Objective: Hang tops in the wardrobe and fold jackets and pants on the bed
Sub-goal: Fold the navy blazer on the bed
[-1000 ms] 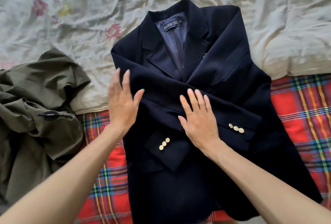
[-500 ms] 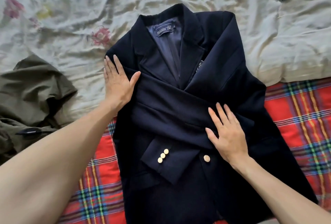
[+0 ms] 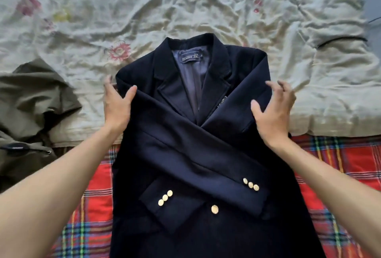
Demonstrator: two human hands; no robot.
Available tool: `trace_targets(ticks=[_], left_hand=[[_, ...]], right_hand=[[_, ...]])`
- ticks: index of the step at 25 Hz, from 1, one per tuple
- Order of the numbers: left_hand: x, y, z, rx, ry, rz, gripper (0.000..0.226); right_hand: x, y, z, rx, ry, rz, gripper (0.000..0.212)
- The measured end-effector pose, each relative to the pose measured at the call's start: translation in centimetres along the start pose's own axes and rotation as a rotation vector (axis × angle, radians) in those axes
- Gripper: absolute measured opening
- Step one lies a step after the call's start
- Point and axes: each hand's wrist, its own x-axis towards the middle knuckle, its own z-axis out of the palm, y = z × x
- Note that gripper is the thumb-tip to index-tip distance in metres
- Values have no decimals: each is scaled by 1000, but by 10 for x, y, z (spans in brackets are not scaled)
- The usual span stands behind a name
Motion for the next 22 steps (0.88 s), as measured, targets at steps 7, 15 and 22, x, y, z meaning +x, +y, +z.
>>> trace_targets(ticks=[7, 15, 22], left_hand=[[23, 43, -25, -529, -161, -324, 20], [-158, 46, -102, -553, -219, -50, 38], [-348, -63, -144, -359, -480, -564, 54]], right_hand=[[116, -28, -22, 482, -412, 415, 16], [-6, 5, -102, 471, -311, 163, 24], [-231, 103, -151, 273, -616, 264, 73]])
